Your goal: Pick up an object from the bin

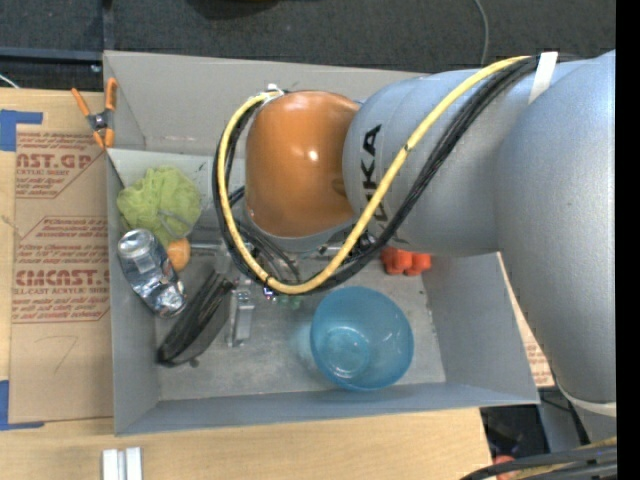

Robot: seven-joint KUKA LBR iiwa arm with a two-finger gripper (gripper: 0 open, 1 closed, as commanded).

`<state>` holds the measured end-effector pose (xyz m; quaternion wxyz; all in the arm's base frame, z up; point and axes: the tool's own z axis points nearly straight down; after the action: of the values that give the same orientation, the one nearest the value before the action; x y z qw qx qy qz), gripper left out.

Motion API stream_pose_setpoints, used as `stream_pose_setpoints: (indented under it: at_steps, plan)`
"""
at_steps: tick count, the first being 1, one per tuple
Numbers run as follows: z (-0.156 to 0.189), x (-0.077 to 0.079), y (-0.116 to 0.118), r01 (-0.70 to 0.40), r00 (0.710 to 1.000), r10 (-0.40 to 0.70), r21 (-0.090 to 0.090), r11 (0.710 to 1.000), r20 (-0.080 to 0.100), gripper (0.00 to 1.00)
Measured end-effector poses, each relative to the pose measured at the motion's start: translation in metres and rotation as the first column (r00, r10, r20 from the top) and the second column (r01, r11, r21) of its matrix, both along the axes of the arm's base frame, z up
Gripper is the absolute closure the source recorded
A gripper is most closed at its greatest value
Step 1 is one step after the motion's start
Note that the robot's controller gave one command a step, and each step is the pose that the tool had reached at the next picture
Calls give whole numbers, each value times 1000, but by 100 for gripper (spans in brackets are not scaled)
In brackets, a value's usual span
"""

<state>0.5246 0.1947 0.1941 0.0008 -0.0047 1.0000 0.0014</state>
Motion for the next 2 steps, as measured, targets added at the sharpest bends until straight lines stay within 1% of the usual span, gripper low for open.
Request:
stream_pose_setpoints:
  at_steps: [1, 2]
  plan:
    - [-4, 11, -1, 7, 1000, -7, 2, 1000, 5, 0]
    - [47, 34, 51, -215, 977, 215, 3, 977, 10, 0]
